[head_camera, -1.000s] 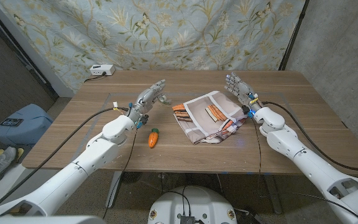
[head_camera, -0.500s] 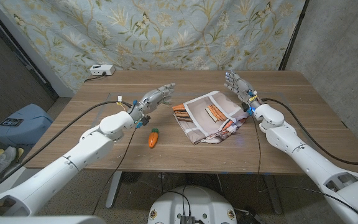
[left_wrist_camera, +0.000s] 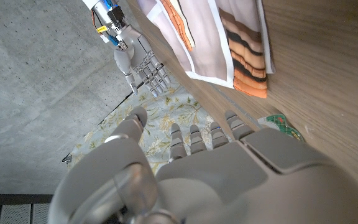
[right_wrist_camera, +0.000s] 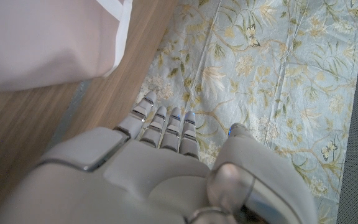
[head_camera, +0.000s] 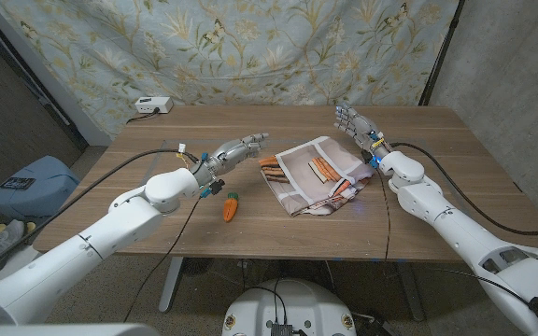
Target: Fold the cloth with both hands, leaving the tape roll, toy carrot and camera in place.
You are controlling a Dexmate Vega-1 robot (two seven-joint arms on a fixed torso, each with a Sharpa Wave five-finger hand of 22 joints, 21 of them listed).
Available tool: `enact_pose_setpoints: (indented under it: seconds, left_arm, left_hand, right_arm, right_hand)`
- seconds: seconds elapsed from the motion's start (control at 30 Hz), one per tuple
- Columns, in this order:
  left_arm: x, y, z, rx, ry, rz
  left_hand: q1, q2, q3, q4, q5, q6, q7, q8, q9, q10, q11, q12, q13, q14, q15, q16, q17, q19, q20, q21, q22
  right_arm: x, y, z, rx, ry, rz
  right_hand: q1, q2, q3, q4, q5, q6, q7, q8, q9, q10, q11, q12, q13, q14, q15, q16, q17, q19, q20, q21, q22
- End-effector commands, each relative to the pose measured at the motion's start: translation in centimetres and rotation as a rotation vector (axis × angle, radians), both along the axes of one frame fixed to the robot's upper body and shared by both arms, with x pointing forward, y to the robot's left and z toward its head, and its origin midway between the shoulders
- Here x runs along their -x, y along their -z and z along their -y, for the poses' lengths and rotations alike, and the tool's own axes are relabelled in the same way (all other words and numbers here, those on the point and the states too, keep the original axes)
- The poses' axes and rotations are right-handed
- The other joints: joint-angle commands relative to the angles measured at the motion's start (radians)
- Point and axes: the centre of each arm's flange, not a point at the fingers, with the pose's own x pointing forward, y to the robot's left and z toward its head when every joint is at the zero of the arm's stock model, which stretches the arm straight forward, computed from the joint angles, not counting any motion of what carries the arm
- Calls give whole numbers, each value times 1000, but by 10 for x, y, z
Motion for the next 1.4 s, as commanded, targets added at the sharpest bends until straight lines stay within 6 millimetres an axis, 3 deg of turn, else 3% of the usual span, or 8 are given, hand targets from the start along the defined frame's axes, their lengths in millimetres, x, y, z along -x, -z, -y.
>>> enact_pose_setpoints:
  seconds: [0.03,0.67,1.4]
  left_arm:
    - [20,4,4,-115,-20,34]
    - [38,3,24,-318,43,106]
    - [58,19,30,-489,-47,269]
  left_hand:
    - [10,-4,1,-4,7,18,-1,8,4,12,-6,8,5,7,0,6,4,3,-2,8,3]
    - [-1,-16,-18,-4,20,84,1,21,4,32,-16,16,7,18,-8,8,5,1,4,10,4]
    - [-3,-16,-25,-6,37,125,-2,21,4,65,-27,26,8,46,-21,14,4,10,-3,15,5]
  right_arm:
    - [0,-4,-2,41,7,-1]
    - [18,-2,6,67,55,22]
    - [19,-5,12,115,79,17]
  right_hand:
    - [5,-7,9,-3,-1,13,2,-4,3,0,-3,-1,2,2,0,2,2,1,-3,4,2]
    - [4,-8,17,-5,-4,14,2,-6,3,0,0,-1,1,2,-2,3,-4,1,-3,4,2]
    - [0,-10,25,-8,-7,13,3,-7,3,-2,0,-2,-1,0,-1,3,-9,-1,-4,4,2]
